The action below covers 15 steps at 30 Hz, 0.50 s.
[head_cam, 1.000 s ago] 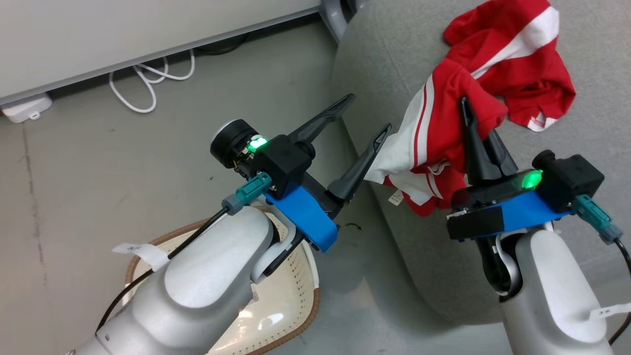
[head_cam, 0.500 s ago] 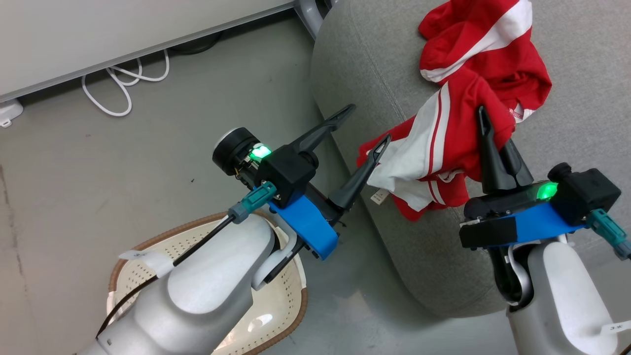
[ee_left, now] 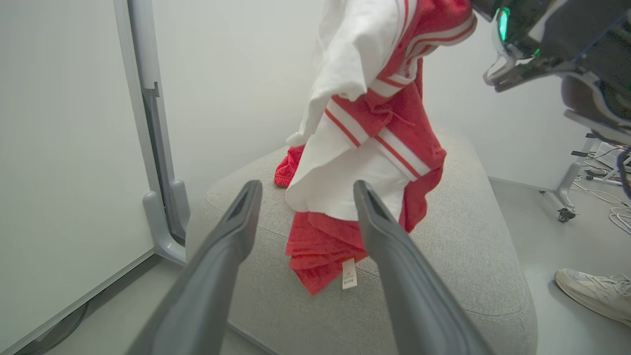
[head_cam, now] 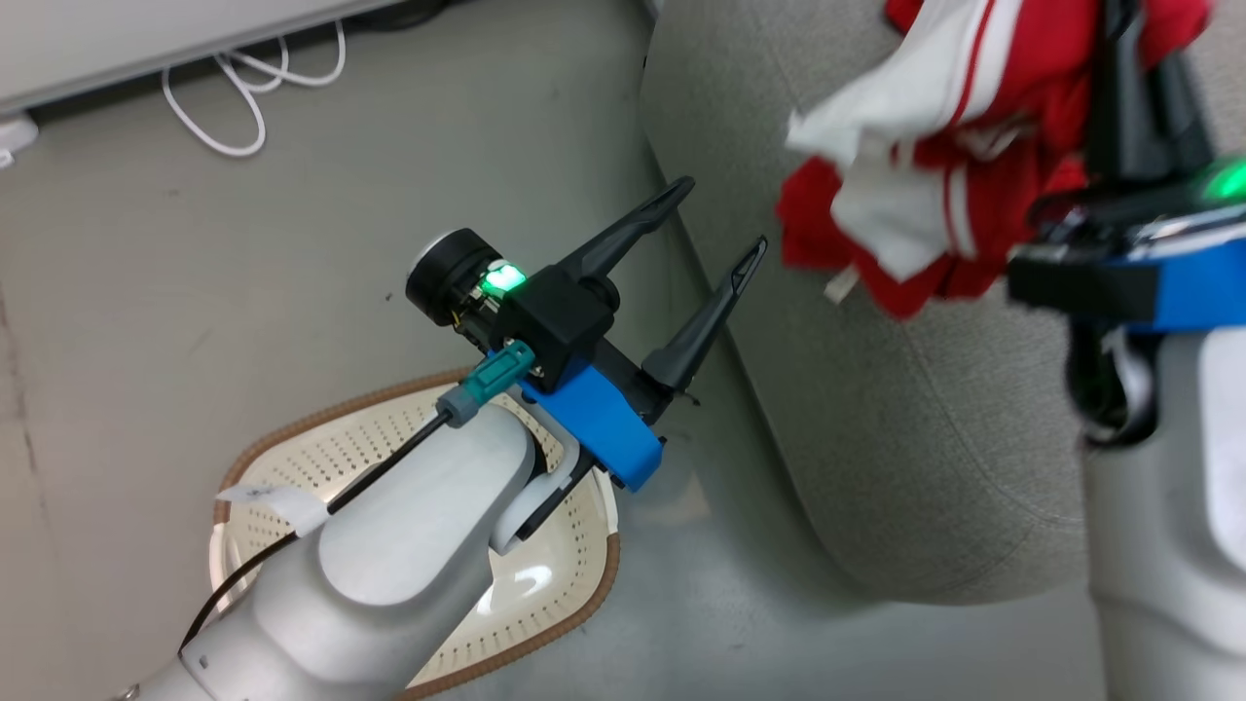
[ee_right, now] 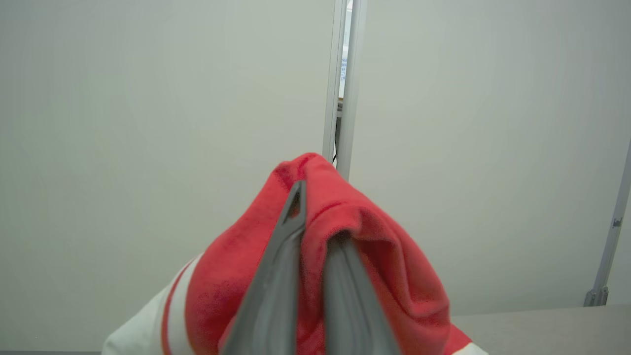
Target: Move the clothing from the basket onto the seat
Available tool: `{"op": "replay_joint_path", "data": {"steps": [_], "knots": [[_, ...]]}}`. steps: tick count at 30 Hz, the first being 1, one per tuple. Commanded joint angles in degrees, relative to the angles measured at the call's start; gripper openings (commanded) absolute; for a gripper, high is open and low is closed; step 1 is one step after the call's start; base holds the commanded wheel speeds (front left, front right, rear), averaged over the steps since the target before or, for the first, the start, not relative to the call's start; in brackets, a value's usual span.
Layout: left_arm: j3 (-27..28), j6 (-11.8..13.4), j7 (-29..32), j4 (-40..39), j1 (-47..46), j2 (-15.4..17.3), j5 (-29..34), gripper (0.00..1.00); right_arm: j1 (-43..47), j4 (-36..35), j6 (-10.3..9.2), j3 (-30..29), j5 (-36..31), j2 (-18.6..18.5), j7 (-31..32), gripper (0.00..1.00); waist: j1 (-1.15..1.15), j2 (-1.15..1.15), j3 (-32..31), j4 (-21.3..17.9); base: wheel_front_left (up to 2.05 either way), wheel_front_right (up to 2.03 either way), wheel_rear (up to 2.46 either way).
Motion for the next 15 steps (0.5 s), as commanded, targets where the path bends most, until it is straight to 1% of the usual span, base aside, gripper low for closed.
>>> {"op": "replay_joint_path", "data": {"steps": [1, 6, 7, 9, 12, 13, 14, 15], "knots": [[0.64, 0.14, 0.11, -0.32, -1.10, 0.37, -0.39, 1.00, -4.41, -0.84, 0.02, -1.79, -0.64, -1.08, -0.03, 0.00, 0.00, 0.00, 2.90, 0.92, 0.00, 0.00, 0.00], [0.64, 0.48, 0.88, -1.31, -3.44, 1.30, 0.87, 1.00, -13.30, -1.45, 0.02, -5.29, -1.99, -4.64, -0.02, 0.00, 0.00, 0.00, 8.35, 1.76, 0.00, 0.00, 0.00], [0.79, 0.48, 1.11, -1.77, -4.53, 1.65, 1.20, 1.00, -16.57, -1.23, 0.02, -7.17, -2.43, -6.71, -0.02, 0.00, 0.00, 0.00, 10.42, 2.02, 0.00, 0.00, 0.00], [0.83, 0.51, 1.28, -2.11, -5.39, 2.06, 1.67, 1.00, -19.71, -0.71, 0.02, -9.71, -2.35, -8.52, -0.02, 0.00, 0.00, 0.00, 12.12, 2.18, 0.00, 0.00, 0.00], [0.75, 0.50, 1.61, -2.62, -6.58, 2.57, 2.24, 1.00, -24.03, 1.65, 0.03, -12.96, -2.26, -12.33, -0.01, 0.00, 0.00, 0.00, 14.60, 2.37, 0.00, 0.00, 0.00], [0.75, 0.50, 1.61, -2.62, -6.58, 2.57, 2.24, 1.00, -24.03, 1.65, 0.03, -12.96, -2.26, -12.33, -0.01, 0.00, 0.00, 0.00, 14.60, 2.37, 0.00, 0.00, 0.00], [0.66, 0.47, 1.69, -2.72, -6.95, 2.57, 2.26, 1.00, -25.30, 2.43, 0.02, -13.81, -2.54, -13.73, -0.03, 0.00, 0.00, 0.00, 15.28, 2.47, 0.00, 0.00, 0.00], [0.53, 0.37, 1.89, -2.88, -7.63, 2.60, 2.57, 1.00, -27.60, 4.42, 0.02, -15.58, -2.59, -16.45, -0.01, 0.00, 0.00, 0.00, 16.44, 2.63, 0.00, 0.00, 0.00]]}}
